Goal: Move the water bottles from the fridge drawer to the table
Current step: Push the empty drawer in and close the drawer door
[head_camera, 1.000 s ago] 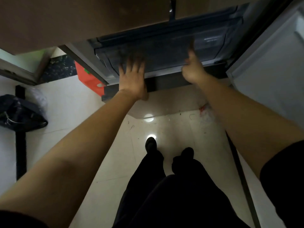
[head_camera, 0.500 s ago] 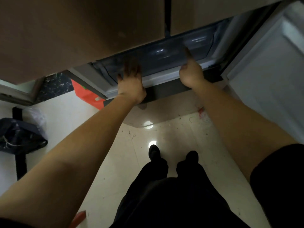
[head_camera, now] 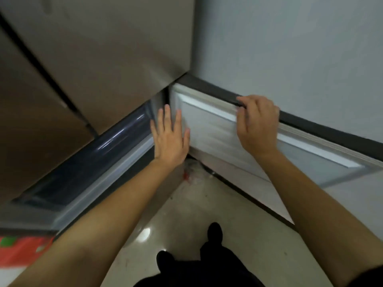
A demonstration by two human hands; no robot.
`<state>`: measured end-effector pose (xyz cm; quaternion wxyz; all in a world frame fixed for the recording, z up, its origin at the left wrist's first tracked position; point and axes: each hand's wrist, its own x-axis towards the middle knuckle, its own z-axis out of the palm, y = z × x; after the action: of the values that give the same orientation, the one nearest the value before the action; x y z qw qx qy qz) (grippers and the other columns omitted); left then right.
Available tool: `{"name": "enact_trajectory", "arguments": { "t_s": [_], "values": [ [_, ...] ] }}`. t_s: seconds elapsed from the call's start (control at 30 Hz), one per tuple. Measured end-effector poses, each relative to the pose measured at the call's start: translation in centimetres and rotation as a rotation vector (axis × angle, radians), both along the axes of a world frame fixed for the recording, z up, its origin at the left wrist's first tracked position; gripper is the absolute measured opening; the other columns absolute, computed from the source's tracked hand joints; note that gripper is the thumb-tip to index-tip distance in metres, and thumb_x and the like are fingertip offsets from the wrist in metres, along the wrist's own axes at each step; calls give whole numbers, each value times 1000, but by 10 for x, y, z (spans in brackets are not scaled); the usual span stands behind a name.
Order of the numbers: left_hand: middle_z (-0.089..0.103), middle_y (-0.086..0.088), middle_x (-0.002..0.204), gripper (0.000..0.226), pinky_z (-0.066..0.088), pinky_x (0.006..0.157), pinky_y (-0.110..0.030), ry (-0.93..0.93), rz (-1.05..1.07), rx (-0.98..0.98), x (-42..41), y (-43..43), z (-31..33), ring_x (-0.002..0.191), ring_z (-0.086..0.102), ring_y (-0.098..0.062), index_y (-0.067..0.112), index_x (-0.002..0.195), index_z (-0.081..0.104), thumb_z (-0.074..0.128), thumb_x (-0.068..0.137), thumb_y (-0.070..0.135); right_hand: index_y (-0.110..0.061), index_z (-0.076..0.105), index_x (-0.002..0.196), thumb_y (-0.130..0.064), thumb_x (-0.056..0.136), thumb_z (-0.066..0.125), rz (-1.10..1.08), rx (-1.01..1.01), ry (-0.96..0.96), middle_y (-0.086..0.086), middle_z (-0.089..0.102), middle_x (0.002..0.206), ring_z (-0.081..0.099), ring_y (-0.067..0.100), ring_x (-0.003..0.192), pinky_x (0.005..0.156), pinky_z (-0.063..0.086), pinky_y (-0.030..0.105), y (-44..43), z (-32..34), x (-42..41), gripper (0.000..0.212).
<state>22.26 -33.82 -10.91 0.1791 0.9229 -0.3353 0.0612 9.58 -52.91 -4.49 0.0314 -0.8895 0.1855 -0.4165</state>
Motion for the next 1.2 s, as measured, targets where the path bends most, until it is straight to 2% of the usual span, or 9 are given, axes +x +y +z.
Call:
{"name": "enact_trajectory", "arguments": {
  "t_s": [0.1,0.2,0.27,0.47,0.6,0.67,0.77,1.03,1.2],
  "values": [
    [13,-17,163,63,12,118,-59,-20,-154,-75,-32,-64,28,151,10,-37,14,155,26,32,100,44,-15,63,128,-22,98,51,-267,-1,25,13,60,128,53,30,122,99,35,44,-41,16,-59,33],
    [10,-12,165,59,8,118,-60,-26,-321,-91,-74,-110,48,152,3,-34,21,156,24,30,102,42,-18,46,147,-41,103,35,-556,235,322,19,40,152,27,37,145,117,11,54,-74,17,-111,50],
    [4,-6,166,55,5,119,-60,31,-375,-54,-96,-127,52,152,-7,-29,29,157,19,27,104,42,-21,46,148,-50,102,25,-609,326,458,19,44,151,29,38,145,118,10,59,-85,10,-137,58],
    [-2,2,167,52,3,122,-53,89,-289,-35,-105,-133,54,151,-15,-21,37,156,16,17,105,47,-21,50,145,-54,99,16,-409,290,553,13,60,135,52,32,127,114,26,49,-104,16,-154,66],
    [-4,4,166,53,8,121,-51,123,-174,-78,-124,-141,54,152,-14,-18,37,155,15,17,104,50,-22,49,146,-54,99,15,-230,220,610,10,68,123,62,31,108,93,46,41,-125,24,-170,66],
    [-6,4,166,54,9,121,-48,165,-86,-128,-139,-147,53,152,-12,-18,35,156,16,20,104,49,-24,49,146,-53,100,17,-132,214,638,7,68,123,60,34,107,88,44,41,-131,27,-176,63],
    [-9,4,166,56,6,121,-43,230,9,-181,-161,-152,52,152,-11,-17,32,157,11,19,105,50,-30,45,148,-47,105,24,5,239,662,1,65,131,55,36,113,97,39,43,-139,33,-183,51],
    [-5,4,166,59,-1,117,-20,582,19,-410,-235,-123,61,150,-4,-7,24,158,7,28,107,42,-35,31,155,-43,107,23,260,433,911,6,42,155,38,33,139,109,34,38,-125,56,-197,50],
    [8,12,165,59,16,124,-42,741,126,-599,-257,-66,64,151,9,-7,33,157,14,31,104,52,-28,31,156,-43,107,28,403,570,954,0,34,160,34,24,146,117,25,30,-85,39,-190,51]
  ]
}}
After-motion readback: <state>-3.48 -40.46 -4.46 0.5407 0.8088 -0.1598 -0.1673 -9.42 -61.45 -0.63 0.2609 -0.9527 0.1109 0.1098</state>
